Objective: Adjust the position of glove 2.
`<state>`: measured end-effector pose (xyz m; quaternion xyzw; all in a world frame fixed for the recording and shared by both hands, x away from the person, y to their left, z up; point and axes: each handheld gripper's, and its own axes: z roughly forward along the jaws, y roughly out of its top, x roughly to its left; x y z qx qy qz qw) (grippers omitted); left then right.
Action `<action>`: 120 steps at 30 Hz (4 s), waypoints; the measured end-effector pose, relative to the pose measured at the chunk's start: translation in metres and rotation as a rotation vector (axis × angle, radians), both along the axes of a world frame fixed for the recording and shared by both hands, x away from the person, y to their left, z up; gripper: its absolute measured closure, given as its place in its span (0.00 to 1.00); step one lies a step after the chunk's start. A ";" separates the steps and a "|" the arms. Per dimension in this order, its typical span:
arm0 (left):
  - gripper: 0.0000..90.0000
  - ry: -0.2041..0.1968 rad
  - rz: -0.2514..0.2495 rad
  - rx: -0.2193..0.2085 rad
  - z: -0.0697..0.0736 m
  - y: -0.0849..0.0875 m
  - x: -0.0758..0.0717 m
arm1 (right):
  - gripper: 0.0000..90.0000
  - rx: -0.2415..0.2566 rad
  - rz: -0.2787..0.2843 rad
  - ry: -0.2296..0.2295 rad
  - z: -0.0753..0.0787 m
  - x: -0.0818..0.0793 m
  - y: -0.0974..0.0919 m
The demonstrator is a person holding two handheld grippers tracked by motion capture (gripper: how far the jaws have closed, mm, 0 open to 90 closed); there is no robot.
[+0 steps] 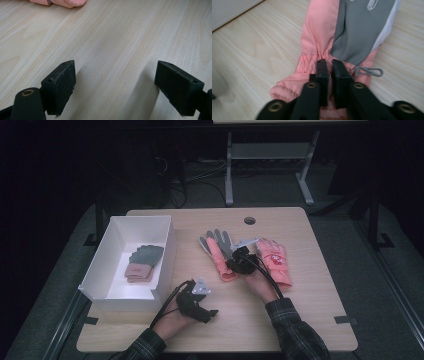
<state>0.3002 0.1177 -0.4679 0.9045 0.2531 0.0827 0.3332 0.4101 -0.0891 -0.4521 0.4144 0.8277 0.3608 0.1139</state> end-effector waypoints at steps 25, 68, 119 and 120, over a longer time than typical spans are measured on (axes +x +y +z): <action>0.18 -0.024 0.017 -0.007 0.004 0.002 0.002 | 0.98 0.085 0.174 -0.006 0.020 -0.100 -0.086; 0.14 -0.054 -0.022 -0.065 -0.008 0.011 -0.001 | 0.58 0.079 -0.239 0.017 0.010 -0.009 -0.135; 0.14 -0.056 -0.031 -0.064 -0.008 0.011 0.000 | 0.97 0.156 0.142 -0.020 0.088 -0.063 -0.149; 0.14 -0.059 -0.032 -0.062 -0.008 0.011 0.001 | 0.96 0.152 0.159 -0.016 0.090 -0.066 -0.146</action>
